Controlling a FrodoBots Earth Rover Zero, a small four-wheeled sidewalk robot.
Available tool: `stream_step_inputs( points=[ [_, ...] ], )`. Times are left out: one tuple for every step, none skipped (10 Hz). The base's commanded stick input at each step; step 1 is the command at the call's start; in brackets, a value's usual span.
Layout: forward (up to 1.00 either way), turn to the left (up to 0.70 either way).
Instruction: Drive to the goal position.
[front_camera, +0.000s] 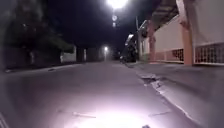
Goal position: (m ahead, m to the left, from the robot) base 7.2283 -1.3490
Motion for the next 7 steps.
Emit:
stream_step_inputs(
  points=[
    [0.7, 0.01],
    [0.7, 0.01],
    [0.7, 0.01],
    [0.7, 0.01],
    [0.7, 0.01],
    [0.7, 0.01],
    [0.7, 0.01]
  ],
)
